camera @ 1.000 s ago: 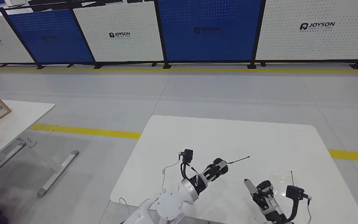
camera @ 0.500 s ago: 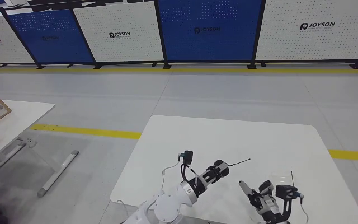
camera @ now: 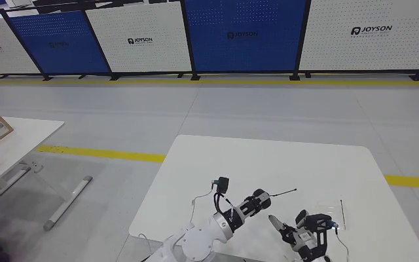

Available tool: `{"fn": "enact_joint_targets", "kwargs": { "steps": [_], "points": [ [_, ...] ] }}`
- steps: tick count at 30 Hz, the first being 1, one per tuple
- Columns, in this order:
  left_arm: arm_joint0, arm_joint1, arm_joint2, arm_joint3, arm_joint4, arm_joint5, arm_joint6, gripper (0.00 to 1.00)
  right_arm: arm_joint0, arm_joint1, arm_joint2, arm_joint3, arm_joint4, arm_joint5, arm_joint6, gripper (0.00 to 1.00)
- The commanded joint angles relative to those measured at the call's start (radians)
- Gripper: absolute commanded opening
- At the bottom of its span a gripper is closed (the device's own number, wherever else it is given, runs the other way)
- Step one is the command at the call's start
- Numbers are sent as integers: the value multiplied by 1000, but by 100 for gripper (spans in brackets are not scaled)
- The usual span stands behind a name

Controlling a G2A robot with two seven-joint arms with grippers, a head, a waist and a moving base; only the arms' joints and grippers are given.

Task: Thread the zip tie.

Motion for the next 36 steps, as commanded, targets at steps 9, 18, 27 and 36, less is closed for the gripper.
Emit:
{"fn": "enact_joint_targets", "kwargs": {
  "steps": [9, 18, 27, 36],
  "points": [
    [-10, -5, 30, 8, 12, 9, -7, 0, 13, -8, -29, 24, -48, 44, -69, 44],
    [-17, -11, 55, 8, -27, 35, -12, 0, 16, -8, -26, 29, -28, -1, -74, 40],
    [-23, -13, 48, 3, -110, 95, -47, 0, 19, -5, -18, 37, -5, -70, -52, 37],
    [-38, -18, 60, 29, -82, 121, 10, 0, 13, -3, -8, 34, 11, -104, -64, 34]
  ]
}}
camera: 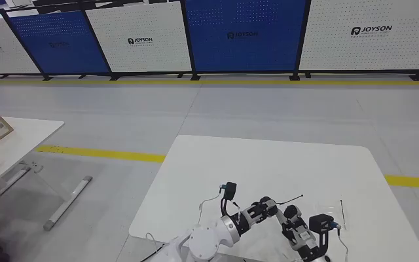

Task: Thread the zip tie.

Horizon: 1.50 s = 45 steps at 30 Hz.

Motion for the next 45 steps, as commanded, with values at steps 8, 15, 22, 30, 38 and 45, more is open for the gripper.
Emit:
{"fn": "enact_joint_targets", "kwargs": {
  "steps": [8, 15, 22, 30, 38, 45],
  "points": [
    [-10, -5, 26, 15, 27, -6, 16, 0, -3, -1, -4, -3, -8, 4, -18, 31],
    [-12, -6, 37, 15, 49, -1, 14, 0, 4, -3, -11, 2, -8, 16, -26, 24],
    [-13, -7, 45, 16, 67, 3, 12, 0, 9, -5, -15, 5, -13, 25, -27, 22],
    [-14, -7, 48, 20, 83, 3, 18, 0, 17, -6, -18, 11, -7, 27, -16, 18],
    [-16, -9, 52, 23, 93, 7, 25, 0, 20, -6, -17, 15, -2, 19, -15, 12],
    [-16, -10, 51, 24, 96, 11, 31, 0, 20, -6, -14, 16, 5, 15, -15, 0]
  ]
}}
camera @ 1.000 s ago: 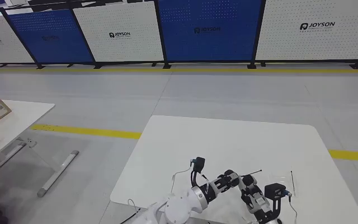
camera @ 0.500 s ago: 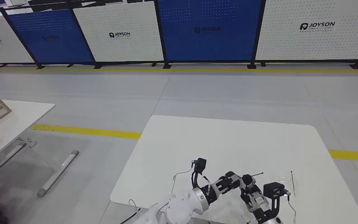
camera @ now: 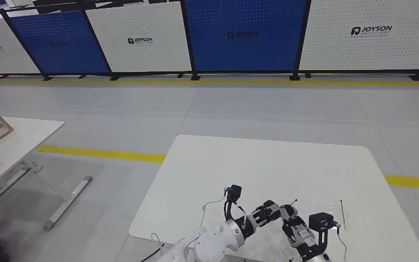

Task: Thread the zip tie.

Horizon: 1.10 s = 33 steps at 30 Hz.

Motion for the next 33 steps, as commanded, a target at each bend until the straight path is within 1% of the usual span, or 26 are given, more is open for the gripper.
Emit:
{"fn": "enact_joint_targets", "kwargs": {
  "steps": [1, 4, 9, 22, 28, 33],
  "points": [
    [-1, 0, -1, 1, -3, 1, 2, 0, 0, 0, 0, 1, 1, 0, 4, 0],
    [-1, -1, -1, 1, -2, -3, 3, 0, 2, 0, 1, 3, 1, 0, 13, 0],
    [1, -1, 4, 0, 5, -36, -6, 0, 6, 0, -4, 4, -7, 3, 24, 0],
    [9, -1, 1, -8, 5, -85, -9, 0, 0, 1, -9, -2, -41, 0, 29, 0],
    [15, 1, -5, -18, 5, -103, -9, 0, -7, 3, -9, -10, -58, 4, 31, 0],
    [26, 4, -17, -34, -3, -115, -10, 0, -11, 3, -11, -15, -78, 13, 35, 0]
  ]
}}
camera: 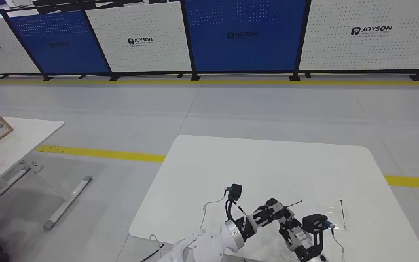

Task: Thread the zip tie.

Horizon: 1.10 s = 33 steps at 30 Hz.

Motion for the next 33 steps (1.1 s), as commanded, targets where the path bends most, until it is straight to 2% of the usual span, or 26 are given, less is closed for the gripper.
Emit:
{"fn": "enact_joint_targets", "kwargs": {
  "steps": [1, 14, 21, 31, 32, 33],
  "points": [
    [5, 1, -6, -6, -4, -3, -2, 0, 0, 0, -3, 1, -7, 5, 2, 0],
    [44, 12, -45, -54, -9, -48, -4, 0, 15, -2, -13, 23, -13, 13, 0, 0],
    [58, 16, -54, -74, -3, -59, -3, 0, 19, -3, -15, 31, -9, 10, -5, 0],
    [64, 18, -57, -78, 0, -64, -3, 0, 22, -4, -17, 36, 1, 8, -9, 0],
    [64, 18, -57, -77, 1, -64, -1, 0, 23, -4, -18, 36, 5, 6, -9, 4],
    [64, 18, -58, -75, 2, -60, 2, 0, 23, -4, -17, 36, 13, 6, -12, 100]
  ]
}}
